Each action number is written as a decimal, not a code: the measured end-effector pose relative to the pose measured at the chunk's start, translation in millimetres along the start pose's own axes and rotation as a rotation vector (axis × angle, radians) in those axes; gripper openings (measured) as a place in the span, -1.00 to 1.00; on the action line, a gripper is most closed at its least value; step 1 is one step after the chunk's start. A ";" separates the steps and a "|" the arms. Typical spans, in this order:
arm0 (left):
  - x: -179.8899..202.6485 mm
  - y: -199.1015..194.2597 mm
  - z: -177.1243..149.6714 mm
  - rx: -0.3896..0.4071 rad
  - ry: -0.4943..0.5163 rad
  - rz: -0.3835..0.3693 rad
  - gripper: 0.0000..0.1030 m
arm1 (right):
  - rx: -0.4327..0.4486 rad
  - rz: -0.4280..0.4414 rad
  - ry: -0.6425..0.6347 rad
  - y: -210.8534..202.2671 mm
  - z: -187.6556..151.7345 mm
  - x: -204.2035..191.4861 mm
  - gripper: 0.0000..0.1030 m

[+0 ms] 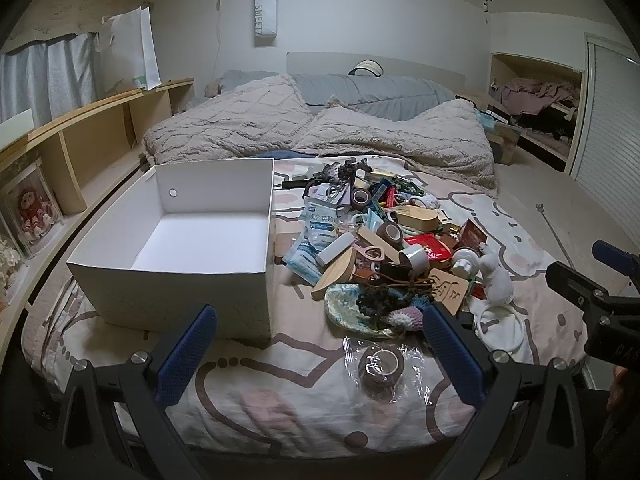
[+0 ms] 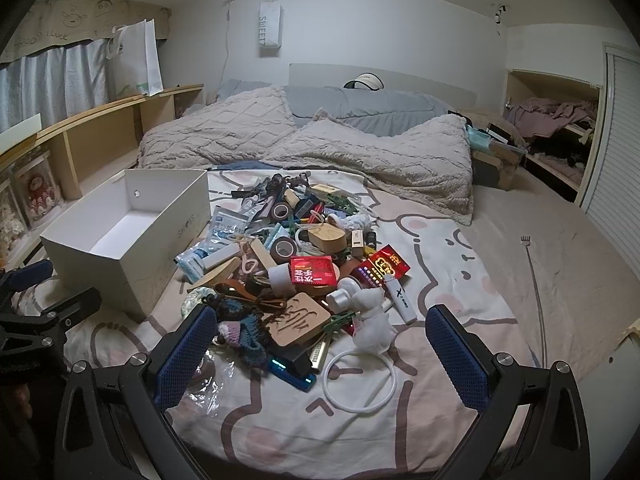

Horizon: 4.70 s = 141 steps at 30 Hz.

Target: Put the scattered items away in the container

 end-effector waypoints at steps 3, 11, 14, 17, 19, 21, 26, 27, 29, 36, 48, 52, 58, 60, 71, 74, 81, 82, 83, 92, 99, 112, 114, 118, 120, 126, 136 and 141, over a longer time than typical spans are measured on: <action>-0.3 0.2 0.6 -0.005 0.002 -0.001 1.00 | -0.002 0.000 -0.001 -0.5 -0.2 -0.6 1.00; 0.1 -0.3 1.1 -0.007 0.010 -0.004 1.00 | -0.016 0.006 0.003 -0.1 1.0 -1.8 1.00; 0.2 -0.3 0.9 -0.007 0.013 -0.006 1.00 | -0.020 0.006 0.002 -0.7 2.0 -1.8 1.00; 0.2 -0.1 1.0 -0.008 0.012 -0.008 1.00 | -0.023 0.007 0.002 -0.5 2.6 -1.3 1.00; -0.2 -0.6 0.9 -0.008 0.012 -0.008 1.00 | -0.026 0.009 0.001 -0.5 3.1 -1.4 1.00; 0.2 -0.4 1.0 -0.008 0.013 -0.010 1.00 | -0.027 0.009 0.000 -0.6 3.3 -1.4 1.00; 1.0 -0.2 1.0 -0.008 0.017 -0.013 1.00 | -0.028 0.010 0.001 -0.1 2.5 -1.9 1.00; 1.1 -0.1 1.1 -0.009 0.019 -0.014 1.00 | -0.029 0.012 0.001 -0.1 2.3 -2.0 1.00; 1.8 1.9 -2.4 -0.011 0.021 -0.014 1.00 | -0.034 -0.037 0.054 0.7 1.7 -1.5 1.00; 5.8 9.6 -9.3 -0.045 0.034 -0.020 1.00 | -0.089 -0.013 0.063 9.8 -2.5 0.7 1.00; 18.2 26.9 -22.9 -0.131 0.051 -0.051 1.00 | -0.189 -0.009 0.087 32.2 -12.1 11.3 1.00; 23.9 35.8 -26.2 -0.160 0.068 -0.057 1.00 | -0.244 -0.013 0.112 45.3 -16.5 21.8 1.00; 33.6 46.8 -32.1 -0.185 0.089 -0.075 1.00 | -0.308 -0.007 0.173 60.4 -21.1 41.5 1.00; 36.2 52.3 -34.3 -0.199 0.090 -0.080 1.00 | -0.321 -0.013 0.185 64.7 -21.3 48.7 1.00; 47.3 76.0 -43.0 -0.299 0.148 -0.216 1.00 | -0.407 -0.023 0.224 93.8 -26.9 69.6 1.00; 47.8 80.3 -45.3 -0.325 0.144 -0.242 1.00 | -0.452 -0.031 0.220 107.2 -32.9 69.9 1.00; 44.3 88.2 -49.7 -0.356 0.108 -0.276 1.00 | -0.541 -0.108 0.210 134.4 -45.0 65.8 1.00; 43.5 89.9 -50.0 -0.361 0.103 -0.282 1.00 | -0.552 -0.117 0.205 137.6 -45.6 65.1 1.00; 42.8 92.0 -50.5 -0.364 0.098 -0.283 1.00 | -0.560 -0.110 0.192 140.8 -46.0 65.6 1.00; 51.9 106.3 -56.9 -0.384 0.172 -0.289 1.00 | -0.608 -0.053 0.146 155.3 -47.2 64.7 1.00; 66.2 113.4 -62.3 -0.383 0.235 -0.263 1.00 | -0.651 -0.055 0.079 167.2 -54.2 54.0 1.00; 78.8 140.1 -63.7 -0.425 0.264 -0.248 1.00 | -0.643 -0.014 0.071 173.5 -60.2 61.2 1.00; 78.8 142.9 -61.9 -0.440 0.285 -0.279 1.00 | -0.642 -0.015 0.075 173.3 -60.4 62.0 1.00; 78.8 147.6 -56.1 -0.484 0.328 -0.336 1.00 | -0.650 -0.020 0.088 173.9 -60.7 63.9 1.00; 78.1 151.1 -53.7 -0.516 0.337 -0.347 1.00 | -0.661 -0.019 0.096 174.6 -60.1 65.6 1.00; 75.2 159.4 -51.9 -0.586 0.426 -0.432 1.00 | -0.712 -0.028 0.137 176.3 -60.1 71.9 1.00; 77.8 167.3 -49.8 -0.685 0.492 -0.452 1.00 | -0.704 -0.012 0.116 173.1 -54.5 79.0 0.87; 80.1 170.1 -45.4 -0.743 0.526 -0.459 1.00 | -0.688 -0.071 0.246 169.5 -48.1 85.7 0.64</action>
Point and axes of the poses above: each gripper's, at about its wrist camera, not at the fingertips, and y roughly the way its jaws point, x to its right, z to its top, the point moved 1 cm from there along y, roughly the way its jaws point, and after that the axes turned 5 degrees about -x, right-handed, at the moved point
